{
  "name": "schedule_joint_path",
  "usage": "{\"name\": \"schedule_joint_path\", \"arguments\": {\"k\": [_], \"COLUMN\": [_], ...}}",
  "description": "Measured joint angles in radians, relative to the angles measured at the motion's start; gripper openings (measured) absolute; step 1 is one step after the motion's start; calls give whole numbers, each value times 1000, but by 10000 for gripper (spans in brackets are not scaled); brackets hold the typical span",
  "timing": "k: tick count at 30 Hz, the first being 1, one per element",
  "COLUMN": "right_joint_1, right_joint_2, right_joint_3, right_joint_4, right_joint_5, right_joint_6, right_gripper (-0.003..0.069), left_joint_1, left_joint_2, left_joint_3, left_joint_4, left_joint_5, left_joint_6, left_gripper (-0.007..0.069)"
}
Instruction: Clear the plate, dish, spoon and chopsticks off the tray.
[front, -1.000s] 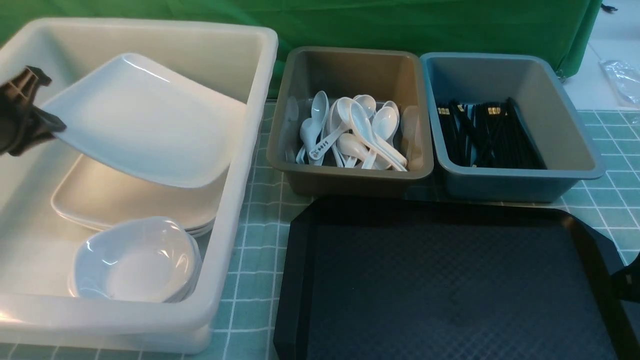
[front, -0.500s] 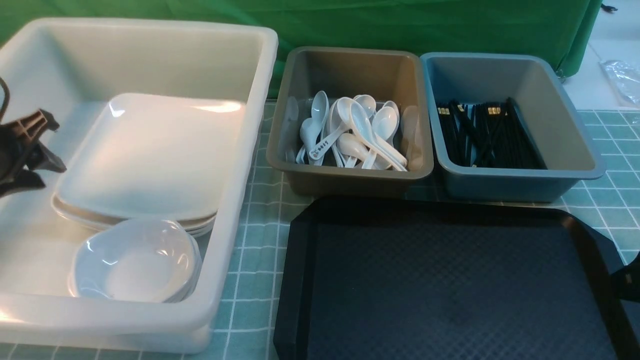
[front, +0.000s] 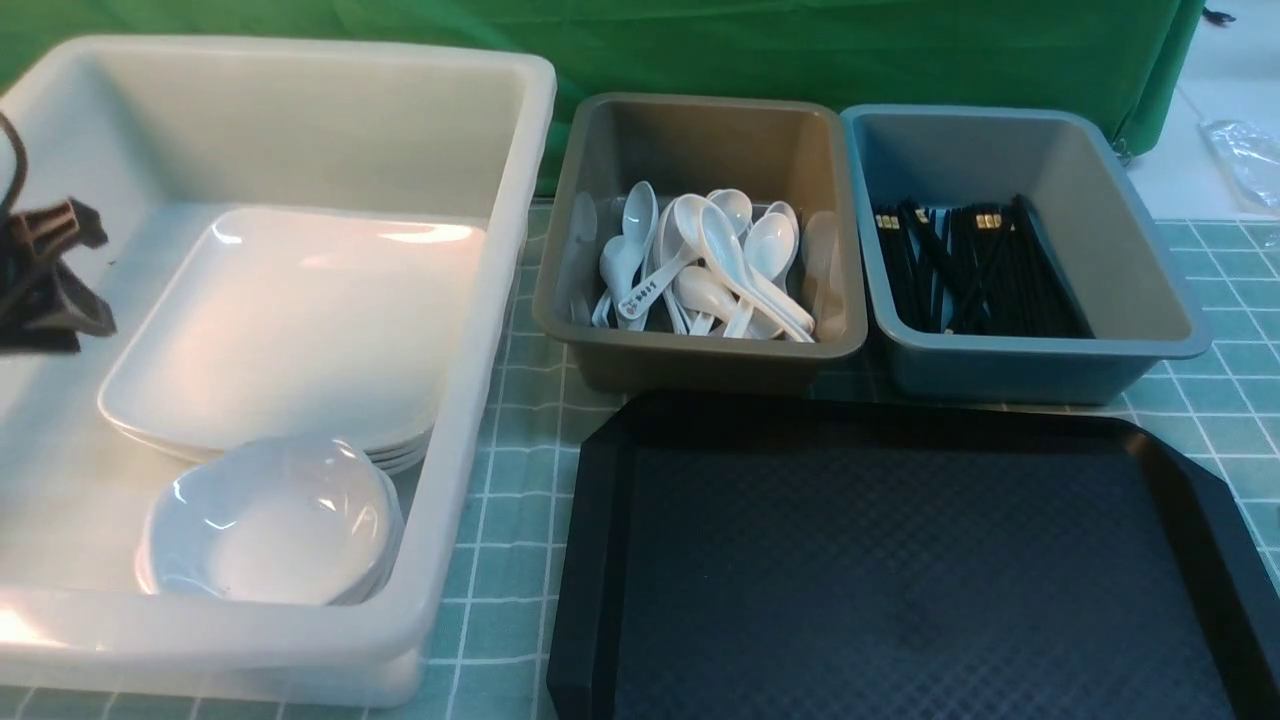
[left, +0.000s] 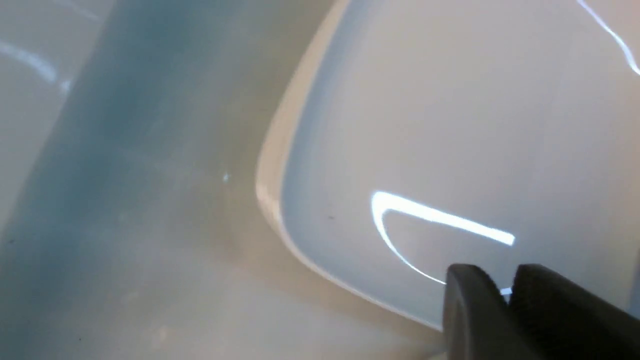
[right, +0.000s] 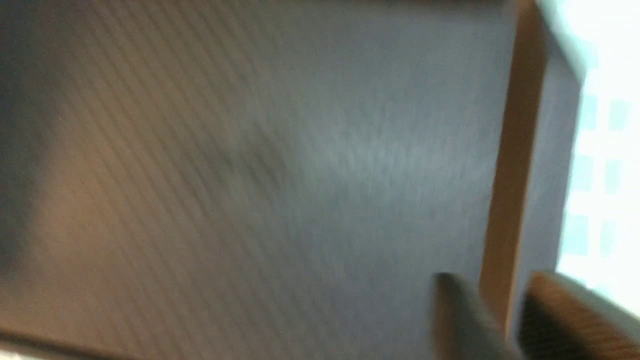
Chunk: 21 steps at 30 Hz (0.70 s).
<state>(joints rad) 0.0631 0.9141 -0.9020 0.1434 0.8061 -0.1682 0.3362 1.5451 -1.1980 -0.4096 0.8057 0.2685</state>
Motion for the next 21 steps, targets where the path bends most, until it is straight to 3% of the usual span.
{"name": "schedule_joint_path", "arguments": {"k": [3, 6, 9, 11, 13, 14, 18, 21], "right_joint_1": [0, 0, 0, 0, 0, 0, 0, 0], "right_joint_2": [-120, -249, -434, -583, -641, -713, -786, -811], "right_joint_3": [-33, -11, 87, 212, 261, 349, 425, 461], "right_joint_4": [15, 15, 12, 10, 10, 10, 10, 10], "right_joint_5": [-119, -259, -468, -651, -722, -806, -860, -881], "right_joint_6": [-10, -11, -14, -18, -17, -17, -17, -17], "right_gripper": [42, 27, 25, 25, 25, 25, 43, 96], "left_joint_1": [-62, -157, -329, -508, -565, -655, -753, -797], "left_joint_2": [-100, -180, -300, -405, -451, -555, -724, -937], "left_joint_3": [-1, -1, -2, 4, 16, 52, 149, 298], "left_joint_4": [-27, -55, -63, -37, -22, -1, 8, 30], "left_joint_5": [36, 47, 54, 72, 75, 68, -10, -134], "left_joint_6": [40, 67, 86, 87, 72, 48, 16, -67], "left_gripper": [17, 6, 1, 1, 1, 0, 0, 0]}}
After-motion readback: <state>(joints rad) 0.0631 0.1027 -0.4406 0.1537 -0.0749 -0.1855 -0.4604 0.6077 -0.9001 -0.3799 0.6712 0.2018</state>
